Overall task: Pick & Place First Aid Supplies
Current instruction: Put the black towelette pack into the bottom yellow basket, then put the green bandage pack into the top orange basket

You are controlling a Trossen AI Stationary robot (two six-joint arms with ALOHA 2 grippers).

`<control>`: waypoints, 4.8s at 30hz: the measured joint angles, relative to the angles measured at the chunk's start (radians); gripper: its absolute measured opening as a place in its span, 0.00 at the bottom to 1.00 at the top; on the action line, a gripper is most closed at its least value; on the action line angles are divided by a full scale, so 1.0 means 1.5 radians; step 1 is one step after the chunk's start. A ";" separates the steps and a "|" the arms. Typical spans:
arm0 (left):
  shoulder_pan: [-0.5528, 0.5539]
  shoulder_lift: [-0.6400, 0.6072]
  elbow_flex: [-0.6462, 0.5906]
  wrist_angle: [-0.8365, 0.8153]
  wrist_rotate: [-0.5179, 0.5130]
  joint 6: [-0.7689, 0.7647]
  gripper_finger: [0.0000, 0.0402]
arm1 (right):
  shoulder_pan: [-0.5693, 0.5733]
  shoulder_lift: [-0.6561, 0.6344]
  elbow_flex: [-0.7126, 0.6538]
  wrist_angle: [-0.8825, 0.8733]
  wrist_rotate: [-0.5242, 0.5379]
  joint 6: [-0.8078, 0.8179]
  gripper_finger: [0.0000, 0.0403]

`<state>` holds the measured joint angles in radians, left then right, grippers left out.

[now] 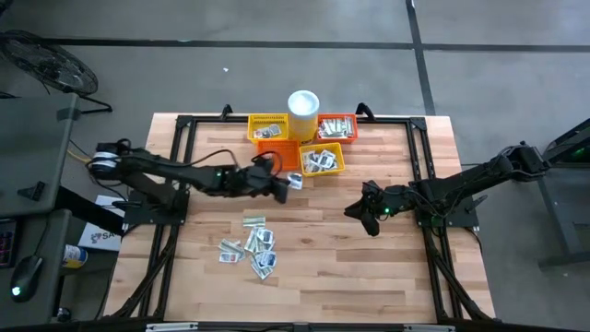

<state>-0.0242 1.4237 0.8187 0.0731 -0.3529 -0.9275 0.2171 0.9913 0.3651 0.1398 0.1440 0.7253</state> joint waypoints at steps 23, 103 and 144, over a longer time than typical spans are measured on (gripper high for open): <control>0.150 0.323 0.316 -0.094 0.085 0.015 0.00 | 0.002 -0.088 -0.003 -0.053 0.006 -0.069 0.18; -0.059 -0.045 -0.037 -0.438 0.091 -0.305 0.43 | -0.002 -0.434 -0.166 -0.063 0.093 -0.169 0.17; -0.159 0.036 -0.134 -0.306 0.130 -0.570 0.43 | -0.002 -0.434 -0.166 -0.061 0.089 -0.167 0.17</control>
<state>-0.2630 1.4776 0.6179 -0.3859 -0.1586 -1.7832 0.2138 0.3405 0.1158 0.0483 0.2779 0.4744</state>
